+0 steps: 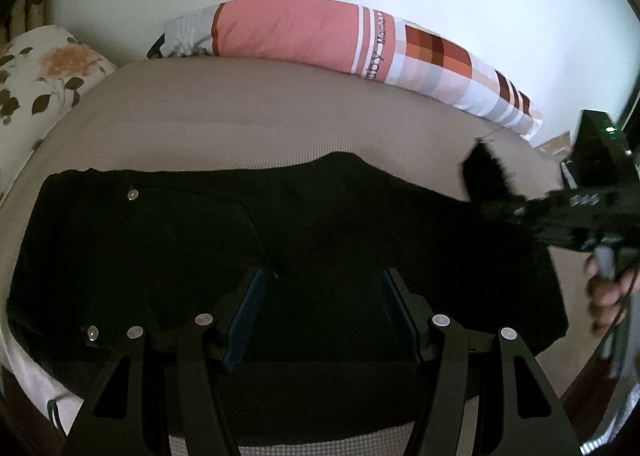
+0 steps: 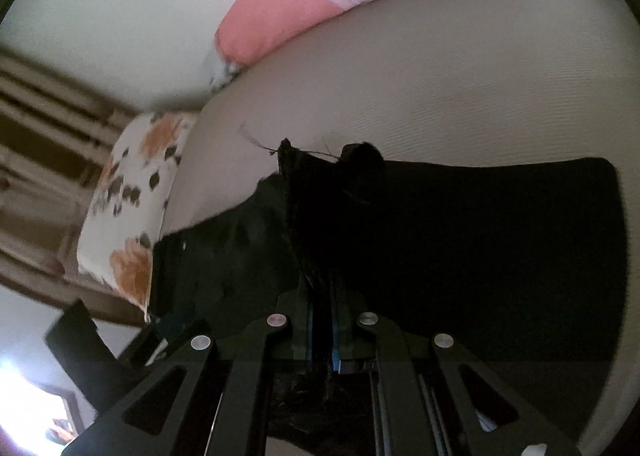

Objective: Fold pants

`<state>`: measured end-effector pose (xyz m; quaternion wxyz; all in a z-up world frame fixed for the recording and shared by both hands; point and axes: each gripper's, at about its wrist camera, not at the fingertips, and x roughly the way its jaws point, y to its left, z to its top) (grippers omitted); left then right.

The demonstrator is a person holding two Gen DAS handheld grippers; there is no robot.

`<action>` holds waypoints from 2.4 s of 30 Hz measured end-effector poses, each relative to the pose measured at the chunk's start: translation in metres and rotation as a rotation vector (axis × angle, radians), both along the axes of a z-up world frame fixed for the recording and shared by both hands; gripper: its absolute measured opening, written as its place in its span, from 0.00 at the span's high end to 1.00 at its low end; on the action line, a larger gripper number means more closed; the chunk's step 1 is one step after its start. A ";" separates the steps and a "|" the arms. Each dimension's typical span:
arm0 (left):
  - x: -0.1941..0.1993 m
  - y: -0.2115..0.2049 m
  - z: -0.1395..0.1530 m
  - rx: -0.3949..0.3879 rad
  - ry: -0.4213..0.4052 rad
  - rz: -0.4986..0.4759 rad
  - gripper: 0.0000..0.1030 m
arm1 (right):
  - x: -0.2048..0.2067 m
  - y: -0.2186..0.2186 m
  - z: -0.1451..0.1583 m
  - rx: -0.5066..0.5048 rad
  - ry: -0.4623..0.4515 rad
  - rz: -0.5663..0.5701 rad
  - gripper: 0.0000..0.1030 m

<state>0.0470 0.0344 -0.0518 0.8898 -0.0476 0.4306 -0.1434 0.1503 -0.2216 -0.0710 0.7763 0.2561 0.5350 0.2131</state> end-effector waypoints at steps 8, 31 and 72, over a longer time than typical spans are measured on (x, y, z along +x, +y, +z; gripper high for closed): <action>0.007 0.002 0.003 -0.116 0.054 -0.073 0.41 | -0.011 0.016 -0.001 -0.019 -0.024 -0.006 0.72; 0.050 -0.025 -0.046 -0.384 0.464 -0.186 0.45 | -0.080 -0.108 0.041 0.158 -0.203 -0.496 0.53; 0.031 -0.035 -0.049 -0.115 0.254 -0.161 0.91 | -0.059 -0.061 -0.013 -0.371 0.002 -0.362 0.51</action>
